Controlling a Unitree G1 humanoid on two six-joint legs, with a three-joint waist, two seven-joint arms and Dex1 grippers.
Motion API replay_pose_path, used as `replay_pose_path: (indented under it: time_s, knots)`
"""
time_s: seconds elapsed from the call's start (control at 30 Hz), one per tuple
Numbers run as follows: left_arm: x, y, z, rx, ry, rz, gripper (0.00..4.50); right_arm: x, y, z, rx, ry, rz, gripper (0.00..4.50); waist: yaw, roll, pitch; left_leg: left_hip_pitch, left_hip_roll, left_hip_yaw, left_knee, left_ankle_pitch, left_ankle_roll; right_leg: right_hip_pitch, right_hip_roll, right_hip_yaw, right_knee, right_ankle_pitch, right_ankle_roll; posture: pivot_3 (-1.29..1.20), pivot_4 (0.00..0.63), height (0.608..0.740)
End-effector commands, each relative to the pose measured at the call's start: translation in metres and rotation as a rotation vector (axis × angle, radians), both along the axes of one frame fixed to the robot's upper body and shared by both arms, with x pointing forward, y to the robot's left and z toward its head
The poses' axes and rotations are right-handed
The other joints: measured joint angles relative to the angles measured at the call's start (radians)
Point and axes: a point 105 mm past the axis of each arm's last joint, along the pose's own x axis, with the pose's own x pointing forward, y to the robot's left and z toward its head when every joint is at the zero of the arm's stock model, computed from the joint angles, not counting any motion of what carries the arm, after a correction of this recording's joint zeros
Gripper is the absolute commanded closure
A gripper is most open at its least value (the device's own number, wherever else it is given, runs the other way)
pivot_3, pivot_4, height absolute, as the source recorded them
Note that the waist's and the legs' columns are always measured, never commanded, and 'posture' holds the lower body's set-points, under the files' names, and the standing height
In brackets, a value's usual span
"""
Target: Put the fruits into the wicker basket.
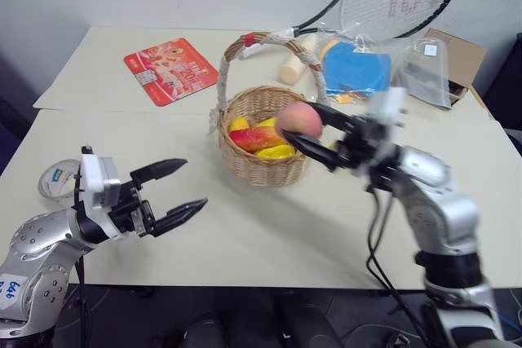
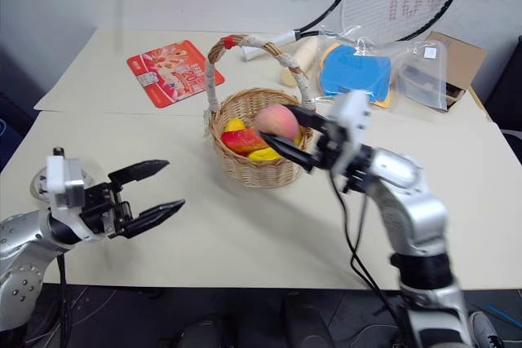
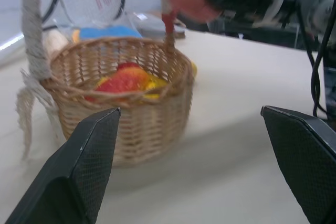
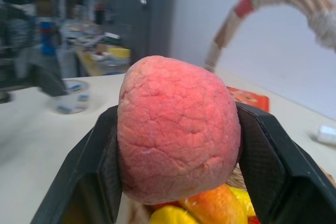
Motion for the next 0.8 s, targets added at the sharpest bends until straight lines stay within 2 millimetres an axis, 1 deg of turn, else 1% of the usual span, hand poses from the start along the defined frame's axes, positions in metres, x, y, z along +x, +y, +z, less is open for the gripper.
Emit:
replay_pose_path:
  time_s: [0.03,0.1,0.13,0.2,0.27,0.33,0.4,0.43,0.5,0.6,0.63,0.67,0.7,0.73,0.77,0.8]
  knots:
    - [-0.004,-0.002,0.008,-0.026,-0.034,0.005,0.00,0.012,-0.002,0.001,-0.037,-0.033,-0.106,1.29,0.005,0.000,0.000,-0.006,0.000,0.000,0.001,0.000,0.000,-0.006,0.000,0.000,0.000,0.000,0.000,0.00,0.150,0.740]
    - [-0.005,-0.004,0.009,-0.037,-0.033,0.006,0.00,0.013,-0.002,0.000,-0.036,-0.039,-0.132,0.78,0.007,0.000,0.000,-0.012,0.000,0.000,0.002,0.000,0.000,-0.013,0.000,0.000,0.002,0.000,0.000,0.00,0.150,0.740]
    - [-0.006,-0.004,0.009,-0.039,-0.032,0.007,0.00,0.013,-0.002,0.000,-0.032,-0.043,-0.137,0.45,0.006,0.000,0.000,-0.013,0.000,0.000,0.002,0.000,0.000,-0.015,0.000,0.000,0.002,0.000,0.000,0.00,0.150,0.740]
    - [-0.007,-0.005,0.008,-0.037,-0.031,0.008,0.00,0.008,0.000,0.002,-0.016,-0.048,-0.095,0.01,0.005,0.000,0.000,-0.014,0.001,0.001,0.002,0.000,0.000,-0.016,0.001,0.000,0.002,0.000,0.000,0.00,0.150,0.740]
    - [-0.007,-0.005,0.007,-0.035,-0.028,0.011,0.00,-0.008,0.000,0.006,0.020,-0.046,0.009,0.01,0.004,0.000,0.000,-0.014,0.002,0.001,0.002,0.000,-0.001,-0.016,0.001,0.000,0.001,0.000,0.000,0.00,0.150,0.740]
    - [-0.008,-0.004,0.006,-0.028,-0.023,0.011,0.00,-0.026,-0.010,0.012,0.054,-0.078,0.096,0.01,0.005,0.000,0.000,-0.014,0.002,0.001,0.002,0.000,-0.001,-0.015,0.002,0.000,0.001,0.000,0.000,0.00,0.150,0.740]
    - [-0.008,-0.003,0.004,-0.010,-0.015,0.002,0.00,-0.043,-0.025,0.005,0.020,-0.047,0.181,0.01,0.008,0.000,0.000,-0.013,0.002,0.001,0.002,0.000,-0.001,-0.014,0.002,0.000,0.002,0.000,0.000,0.00,0.150,0.740]
    - [-0.007,-0.003,0.003,-0.003,-0.012,-0.003,0.00,-0.050,-0.033,-0.003,-0.018,-0.023,0.210,0.01,0.015,0.000,0.000,-0.013,0.002,0.001,0.002,0.000,-0.001,-0.014,0.002,-0.001,0.001,0.000,0.000,0.00,0.150,0.740]
    - [-0.006,-0.002,0.002,0.011,-0.009,-0.015,0.00,-0.053,-0.054,-0.017,-0.062,0.021,0.183,0.01,0.019,0.000,0.000,-0.011,0.001,0.000,0.003,0.000,0.000,-0.010,0.001,-0.001,-0.001,0.000,0.000,0.00,0.150,0.740]
    - [-0.006,-0.002,0.001,0.033,-0.006,-0.036,0.00,-0.049,-0.093,-0.042,-0.128,0.062,0.064,0.01,0.019,-0.001,0.000,-0.010,-0.002,0.000,0.003,0.000,0.002,-0.008,0.000,0.000,-0.001,0.000,0.001,0.00,0.150,0.740]
    - [-0.006,-0.002,0.000,0.043,-0.004,-0.047,0.00,-0.046,-0.111,-0.052,-0.156,0.046,0.008,0.01,0.019,-0.001,0.000,-0.009,-0.005,0.000,0.003,0.000,0.002,-0.007,0.000,0.000,-0.001,0.001,0.002,0.00,0.150,0.740]
    - [-0.007,-0.001,-0.001,0.061,0.002,-0.060,0.00,-0.043,-0.137,-0.067,-0.191,0.033,-0.067,0.01,0.018,-0.001,0.000,-0.009,-0.006,0.000,0.003,0.000,0.002,-0.007,0.000,0.000,-0.001,0.001,0.002,0.00,0.150,0.740]
    - [-0.009,0.000,-0.006,0.095,0.014,-0.078,0.00,-0.042,-0.165,-0.087,-0.244,0.050,-0.168,0.01,0.018,-0.002,0.000,-0.009,-0.007,0.000,0.004,0.000,0.003,-0.007,0.000,0.000,-0.001,0.001,0.002,0.00,0.150,0.740]
    - [-0.011,0.002,-0.009,0.119,0.023,-0.091,0.00,-0.043,-0.184,-0.100,-0.281,0.062,-0.228,0.01,0.018,-0.002,0.000,-0.008,-0.007,0.000,0.004,0.000,0.003,-0.006,0.000,0.000,-0.001,0.001,0.002,0.00,0.150,0.740]
    - [-0.012,0.002,-0.011,0.134,0.028,-0.099,0.00,-0.044,-0.193,-0.107,-0.304,0.065,-0.257,0.01,0.018,-0.002,0.001,-0.008,-0.007,0.000,0.004,0.000,0.003,-0.006,0.000,0.000,-0.001,0.001,0.002,0.00,0.150,0.740]
    - [-0.013,0.003,-0.013,0.148,0.034,-0.107,0.00,-0.045,-0.208,-0.115,-0.328,0.067,-0.313,0.01,0.018,-0.001,0.001,-0.007,-0.008,0.001,0.003,0.000,0.004,-0.006,0.000,0.001,-0.001,0.001,0.002,0.00,0.150,0.740]
